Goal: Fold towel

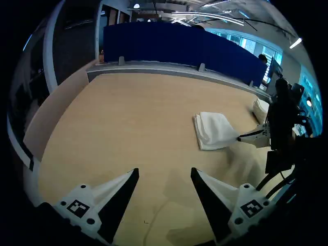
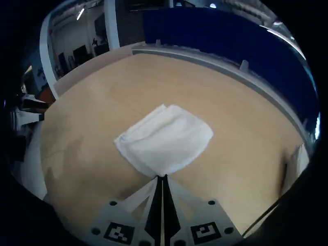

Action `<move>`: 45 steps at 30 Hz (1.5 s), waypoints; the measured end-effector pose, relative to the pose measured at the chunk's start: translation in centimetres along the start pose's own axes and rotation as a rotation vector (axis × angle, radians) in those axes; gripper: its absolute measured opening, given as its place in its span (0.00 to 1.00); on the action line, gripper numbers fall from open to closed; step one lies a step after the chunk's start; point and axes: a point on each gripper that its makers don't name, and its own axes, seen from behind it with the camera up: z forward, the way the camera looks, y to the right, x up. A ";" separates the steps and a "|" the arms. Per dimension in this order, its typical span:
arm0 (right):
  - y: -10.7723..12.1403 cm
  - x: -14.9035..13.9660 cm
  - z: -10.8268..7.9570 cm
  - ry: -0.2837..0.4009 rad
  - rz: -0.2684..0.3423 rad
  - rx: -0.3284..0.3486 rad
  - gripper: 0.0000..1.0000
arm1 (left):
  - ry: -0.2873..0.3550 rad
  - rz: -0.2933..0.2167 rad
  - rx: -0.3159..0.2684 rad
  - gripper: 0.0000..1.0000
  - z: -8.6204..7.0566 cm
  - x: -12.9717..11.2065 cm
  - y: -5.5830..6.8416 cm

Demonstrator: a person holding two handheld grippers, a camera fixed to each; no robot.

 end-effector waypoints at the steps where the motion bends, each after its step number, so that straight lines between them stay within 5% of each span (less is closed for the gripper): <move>1: 0.1 0.7 -0.3 0.013 -0.003 -0.002 0.03 | 0.003 0.000 -0.001 0.94 0.0 0.2 0.0; 21: 3.2 13.7 -10.5 0.251 -0.072 -0.079 0.03 | 0.077 0.041 -0.051 0.94 0.1 4.3 2.0; 45: 9.1 14.5 -14.5 0.291 -0.011 -0.140 0.03 | 0.079 0.053 -0.078 0.94 0.6 5.0 4.8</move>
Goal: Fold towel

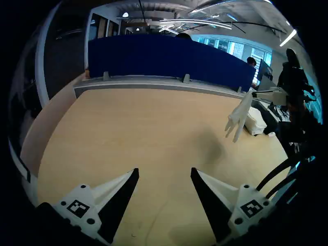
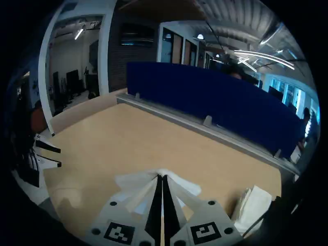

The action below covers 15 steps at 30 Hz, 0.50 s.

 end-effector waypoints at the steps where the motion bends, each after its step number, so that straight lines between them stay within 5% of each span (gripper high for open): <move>1: 0.5 0.0 -0.1 0.000 0.003 -0.004 0.03 | -0.001 -0.001 0.000 0.94 0.0 0.0 0.1; 15: 11.2 0.7 -1.8 -0.001 0.027 -0.098 0.03 | -0.012 0.001 0.022 0.94 0.5 -0.2 1.2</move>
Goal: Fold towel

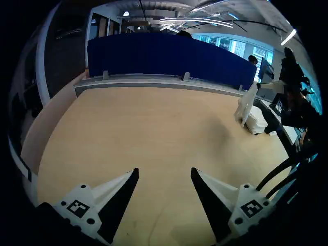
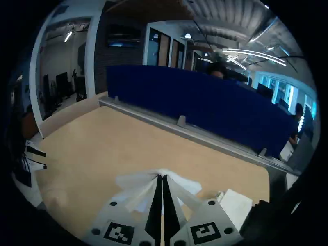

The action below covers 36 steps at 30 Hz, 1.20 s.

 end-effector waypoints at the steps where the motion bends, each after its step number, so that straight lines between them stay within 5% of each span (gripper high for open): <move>1: 0.8 0.1 0.0 0.001 0.000 -0.006 0.03 | 0.000 -0.001 0.003 0.94 0.0 0.0 0.1; 21: 15.2 3.9 1.4 0.002 0.006 -0.121 0.03 | -0.017 -0.026 0.055 0.94 -0.4 -0.7 1.4; 36: 21.1 3.9 3.1 -0.028 0.024 -0.175 0.04 | -0.031 -0.030 0.081 0.94 -0.3 -0.9 1.4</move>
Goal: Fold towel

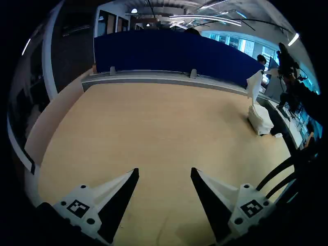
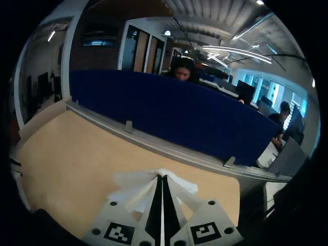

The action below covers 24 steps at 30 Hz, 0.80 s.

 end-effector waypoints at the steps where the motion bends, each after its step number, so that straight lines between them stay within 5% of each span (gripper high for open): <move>1: 0.1 0.0 0.1 0.000 0.003 -0.001 0.04 | 0.000 0.000 0.001 0.94 0.0 0.0 0.0; 14: 1.0 -0.9 0.9 -0.017 0.016 -0.004 0.04 | -0.003 0.006 0.000 0.94 0.3 0.2 0.8; 24: 1.3 -3.0 -1.2 -0.026 0.034 -0.012 0.04 | -0.004 0.019 -0.016 0.94 0.4 0.5 1.3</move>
